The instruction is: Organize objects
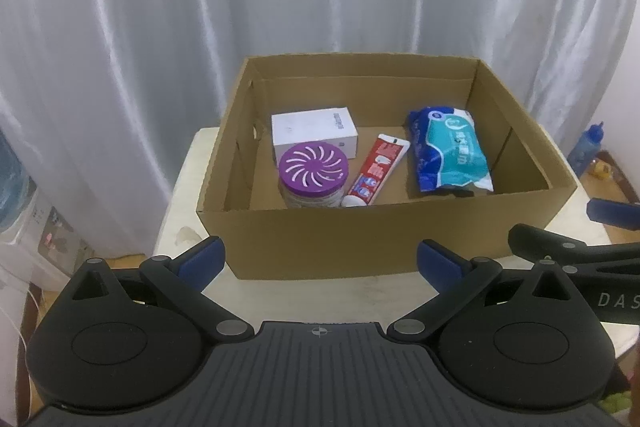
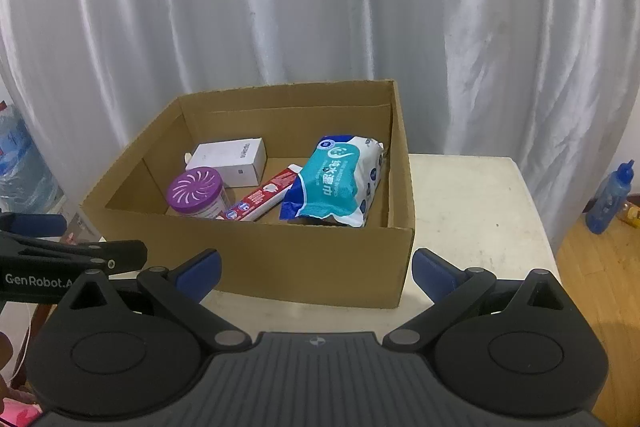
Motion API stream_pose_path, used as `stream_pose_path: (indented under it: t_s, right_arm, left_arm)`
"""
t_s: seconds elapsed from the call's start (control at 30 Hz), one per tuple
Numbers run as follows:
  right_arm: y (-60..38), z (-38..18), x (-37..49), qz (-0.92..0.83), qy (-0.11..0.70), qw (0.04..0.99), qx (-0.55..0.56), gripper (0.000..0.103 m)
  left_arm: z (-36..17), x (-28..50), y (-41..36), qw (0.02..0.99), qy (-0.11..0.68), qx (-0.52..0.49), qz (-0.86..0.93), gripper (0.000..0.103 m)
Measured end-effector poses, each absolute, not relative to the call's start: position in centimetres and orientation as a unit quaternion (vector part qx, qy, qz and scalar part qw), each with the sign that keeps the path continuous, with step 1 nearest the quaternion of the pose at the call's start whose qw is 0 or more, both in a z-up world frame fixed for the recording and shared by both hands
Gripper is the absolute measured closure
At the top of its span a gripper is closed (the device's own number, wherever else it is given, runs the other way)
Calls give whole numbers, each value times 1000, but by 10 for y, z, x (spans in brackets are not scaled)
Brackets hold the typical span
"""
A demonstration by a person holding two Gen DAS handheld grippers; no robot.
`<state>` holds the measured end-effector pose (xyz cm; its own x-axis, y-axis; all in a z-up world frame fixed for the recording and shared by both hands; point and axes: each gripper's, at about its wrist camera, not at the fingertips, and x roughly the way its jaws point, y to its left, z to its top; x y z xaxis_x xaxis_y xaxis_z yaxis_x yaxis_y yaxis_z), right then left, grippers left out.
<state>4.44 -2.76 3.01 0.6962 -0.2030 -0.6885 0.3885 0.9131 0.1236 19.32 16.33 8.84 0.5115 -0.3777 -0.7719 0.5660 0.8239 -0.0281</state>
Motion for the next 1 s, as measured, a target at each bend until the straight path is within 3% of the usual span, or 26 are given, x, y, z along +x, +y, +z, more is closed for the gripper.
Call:
stream_pose_path:
  t_s: [1.0]
  right_arm:
    - [-30, 33, 55, -161, 353, 911, 136, 0]
  left_arm:
    - [91, 200, 160, 868, 406, 115, -261, 0]
